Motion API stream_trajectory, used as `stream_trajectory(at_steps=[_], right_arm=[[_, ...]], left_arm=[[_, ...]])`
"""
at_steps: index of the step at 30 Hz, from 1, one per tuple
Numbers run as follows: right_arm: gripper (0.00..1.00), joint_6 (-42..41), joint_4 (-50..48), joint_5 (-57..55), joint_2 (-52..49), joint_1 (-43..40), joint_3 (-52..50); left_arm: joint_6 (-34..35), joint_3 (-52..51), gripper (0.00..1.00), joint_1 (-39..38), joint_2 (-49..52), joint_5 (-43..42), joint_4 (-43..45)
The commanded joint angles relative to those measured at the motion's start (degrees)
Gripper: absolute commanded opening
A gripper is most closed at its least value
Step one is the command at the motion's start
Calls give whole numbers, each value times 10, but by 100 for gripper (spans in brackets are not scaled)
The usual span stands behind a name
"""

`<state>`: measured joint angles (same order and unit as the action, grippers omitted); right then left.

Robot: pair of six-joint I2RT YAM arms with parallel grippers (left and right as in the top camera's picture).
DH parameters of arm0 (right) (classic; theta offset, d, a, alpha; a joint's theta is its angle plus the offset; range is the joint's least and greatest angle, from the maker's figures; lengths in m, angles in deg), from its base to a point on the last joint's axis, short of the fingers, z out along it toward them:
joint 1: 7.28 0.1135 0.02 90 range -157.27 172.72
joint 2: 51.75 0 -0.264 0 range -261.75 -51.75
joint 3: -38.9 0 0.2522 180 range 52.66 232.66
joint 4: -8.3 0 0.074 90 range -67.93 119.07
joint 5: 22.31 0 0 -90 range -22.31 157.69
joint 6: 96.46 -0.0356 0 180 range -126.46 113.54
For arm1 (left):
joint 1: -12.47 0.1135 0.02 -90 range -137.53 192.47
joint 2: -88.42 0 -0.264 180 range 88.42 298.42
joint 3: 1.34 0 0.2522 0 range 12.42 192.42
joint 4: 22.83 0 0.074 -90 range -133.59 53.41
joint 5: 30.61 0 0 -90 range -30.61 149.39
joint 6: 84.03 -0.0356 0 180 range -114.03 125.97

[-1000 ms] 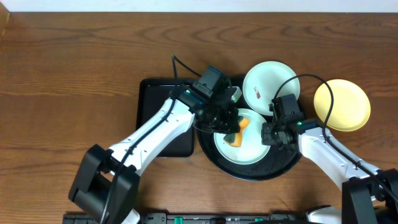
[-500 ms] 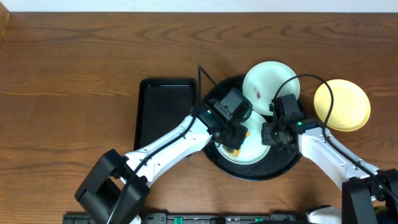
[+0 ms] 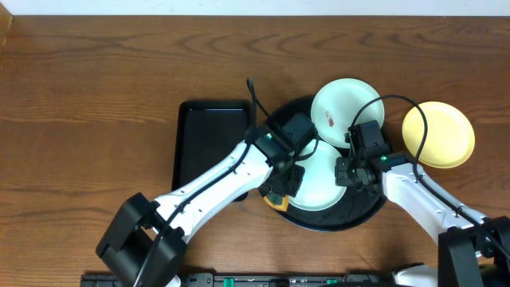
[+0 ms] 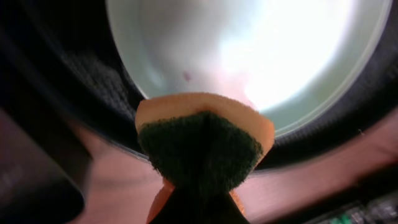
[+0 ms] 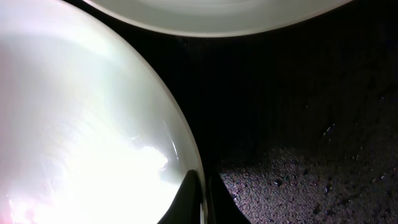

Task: Clean dirty plates on tray and stack at the side
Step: 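Scrub the lower green plate with the sponge in the left gripper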

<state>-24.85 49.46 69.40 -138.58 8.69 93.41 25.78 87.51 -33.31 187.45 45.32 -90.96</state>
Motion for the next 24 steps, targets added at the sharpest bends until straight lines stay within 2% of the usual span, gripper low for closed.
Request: stream_trajectory(at_steps=[1, 5, 9, 12, 18, 24], right_arm=[[1, 5, 0, -8, -3, -1, -3], [1, 5, 0, -7, -3, -1, -3], [1, 5, 1, 1, -3, -1, -3], [1, 5, 1, 1, -3, -1, -3], [1, 5, 3, 1, -3, -1, -3], [1, 5, 4, 1, -3, -1, -3]], left_arm=[[-5, 70, 7, 12, 7, -59, -40], [-18, 152, 7, 17, 42, -61, -127], [-53, 241, 7, 16, 121, -61, -239], [-67, 268, 7, 16, 169, -61, -282], [-78, 267, 7, 16, 216, -68, -298], [-87, 266, 8, 16, 225, -95, -261]])
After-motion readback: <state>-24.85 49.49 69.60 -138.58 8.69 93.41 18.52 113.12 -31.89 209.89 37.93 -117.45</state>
